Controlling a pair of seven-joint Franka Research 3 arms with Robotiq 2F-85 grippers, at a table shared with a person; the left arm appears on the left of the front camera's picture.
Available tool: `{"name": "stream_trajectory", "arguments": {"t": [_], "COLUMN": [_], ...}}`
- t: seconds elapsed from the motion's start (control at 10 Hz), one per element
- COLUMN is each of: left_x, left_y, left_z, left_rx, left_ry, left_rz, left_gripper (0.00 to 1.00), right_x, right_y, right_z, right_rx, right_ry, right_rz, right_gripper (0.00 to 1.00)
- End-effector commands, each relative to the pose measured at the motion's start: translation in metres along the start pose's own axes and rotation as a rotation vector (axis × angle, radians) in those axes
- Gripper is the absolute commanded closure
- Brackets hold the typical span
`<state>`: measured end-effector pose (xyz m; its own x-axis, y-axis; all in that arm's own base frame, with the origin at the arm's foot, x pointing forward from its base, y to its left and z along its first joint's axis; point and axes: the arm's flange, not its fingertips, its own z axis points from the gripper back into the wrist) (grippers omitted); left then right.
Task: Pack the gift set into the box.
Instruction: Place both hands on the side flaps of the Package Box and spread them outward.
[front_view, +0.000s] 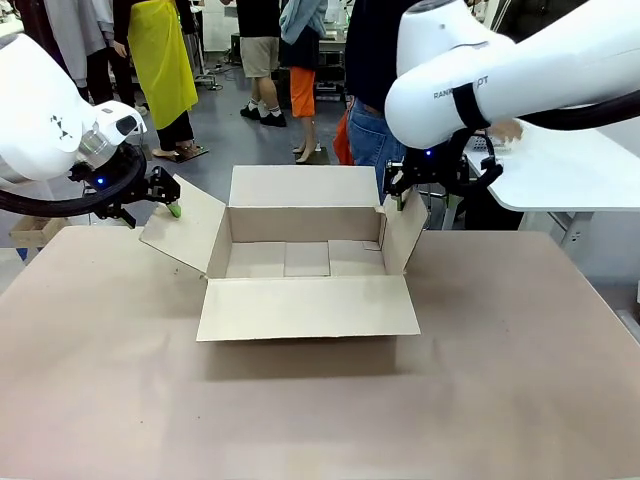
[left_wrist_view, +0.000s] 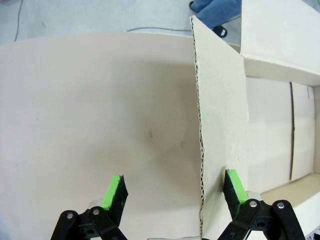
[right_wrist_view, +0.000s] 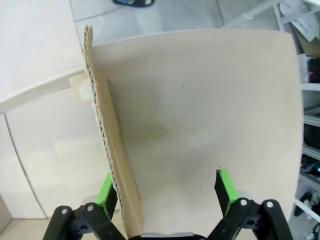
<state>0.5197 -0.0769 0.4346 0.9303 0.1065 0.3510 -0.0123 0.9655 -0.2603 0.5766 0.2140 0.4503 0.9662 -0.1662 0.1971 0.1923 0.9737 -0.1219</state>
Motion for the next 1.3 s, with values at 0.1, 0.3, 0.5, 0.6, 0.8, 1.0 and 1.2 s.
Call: {"name": "stream_trajectory", "arguments": {"t": [0.1, 0.3, 0.5, 0.6, 0.8, 1.0, 1.2], "left_x": [0.0, 0.0, 0.0, 0.0, 0.0, 0.0, 0.0], "left_y": [-0.001, -0.001, -0.001, -0.001, -0.001, -0.001, -0.001], "left_z": [0.001, 0.001, 0.001, 0.001, 0.001, 0.001, 0.001], "left_rx": [0.014, 0.014, 0.014, 0.014, 0.014, 0.014, 0.014], "left_ry": [-0.002, -0.002, -0.002, -0.002, -0.002, -0.002, -0.002], "left_rz": [0.01, 0.01, 0.01, 0.01, 0.01, 0.01, 0.01], "left_gripper": [0.0, 0.0, 0.0, 0.0, 0.0, 0.0, 0.0], "right_x": [0.0, 0.0, 0.0, 0.0, 0.0, 0.0, 0.001], "right_y": [0.0, 0.0, 0.0, 0.0, 0.0, 0.0, -0.04], "right_z": [0.0, 0.0, 0.0, 0.0, 0.0, 0.0, -0.006], "right_rx": [0.0, 0.0, 0.0, 0.0, 0.0, 0.0, 0.175], "right_ry": [0.0, 0.0, 0.0, 0.0, 0.0, 0.0, 0.07], "right_rz": [0.0, 0.0, 0.0, 0.0, 0.0, 0.0, 0.031], "right_gripper": [0.0, 0.0, 0.0, 0.0, 0.0, 0.0, 0.0]}}
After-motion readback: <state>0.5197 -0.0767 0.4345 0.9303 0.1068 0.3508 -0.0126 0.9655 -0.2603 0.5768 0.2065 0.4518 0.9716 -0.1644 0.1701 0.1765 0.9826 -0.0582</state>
